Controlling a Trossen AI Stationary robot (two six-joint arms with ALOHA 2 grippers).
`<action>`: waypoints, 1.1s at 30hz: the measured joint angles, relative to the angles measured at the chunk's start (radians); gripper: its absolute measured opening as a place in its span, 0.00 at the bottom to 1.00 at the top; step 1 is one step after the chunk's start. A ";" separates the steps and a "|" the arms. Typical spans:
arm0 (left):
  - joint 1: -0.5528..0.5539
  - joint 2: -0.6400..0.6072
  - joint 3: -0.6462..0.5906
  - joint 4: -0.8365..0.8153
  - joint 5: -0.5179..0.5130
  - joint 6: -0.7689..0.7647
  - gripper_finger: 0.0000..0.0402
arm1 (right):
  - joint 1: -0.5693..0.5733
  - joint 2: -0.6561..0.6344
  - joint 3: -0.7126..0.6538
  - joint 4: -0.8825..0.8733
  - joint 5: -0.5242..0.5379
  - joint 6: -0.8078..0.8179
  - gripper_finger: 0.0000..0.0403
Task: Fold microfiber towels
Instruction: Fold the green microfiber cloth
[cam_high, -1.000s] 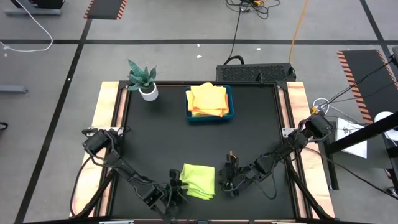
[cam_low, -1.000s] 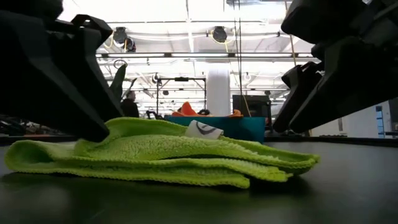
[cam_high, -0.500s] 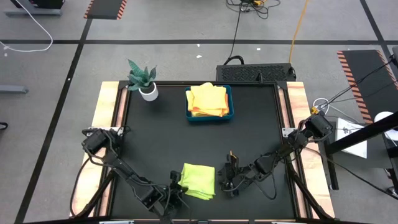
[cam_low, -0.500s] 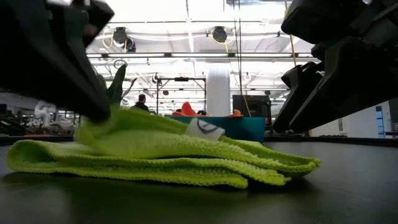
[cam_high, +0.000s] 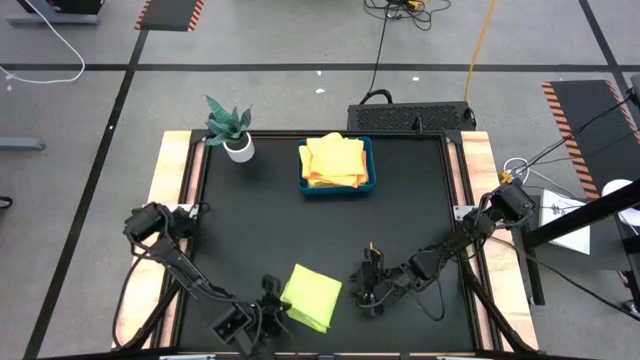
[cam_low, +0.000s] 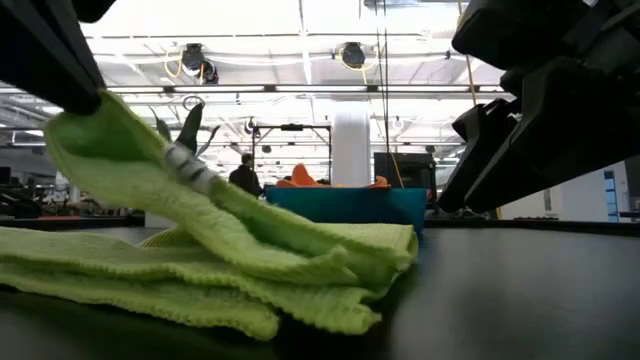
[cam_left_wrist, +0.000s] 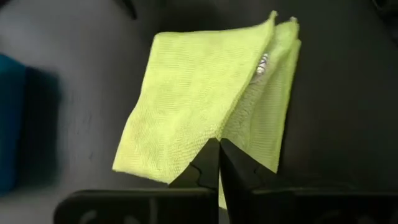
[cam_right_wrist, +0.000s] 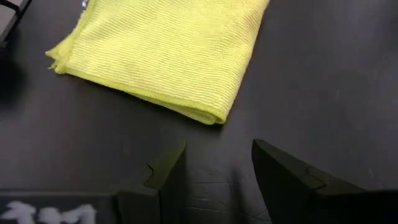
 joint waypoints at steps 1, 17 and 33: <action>0.002 0.000 0.000 -0.009 0.001 -0.025 0.02 | 0.000 0.000 0.000 0.000 0.000 0.000 0.42; 0.005 0.000 0.000 -0.203 0.043 -0.161 0.03 | -0.005 0.000 0.000 0.062 0.000 -0.026 0.42; 0.015 -0.074 0.033 -0.205 0.095 -0.237 0.35 | -0.074 0.069 0.000 0.306 -0.092 0.039 0.60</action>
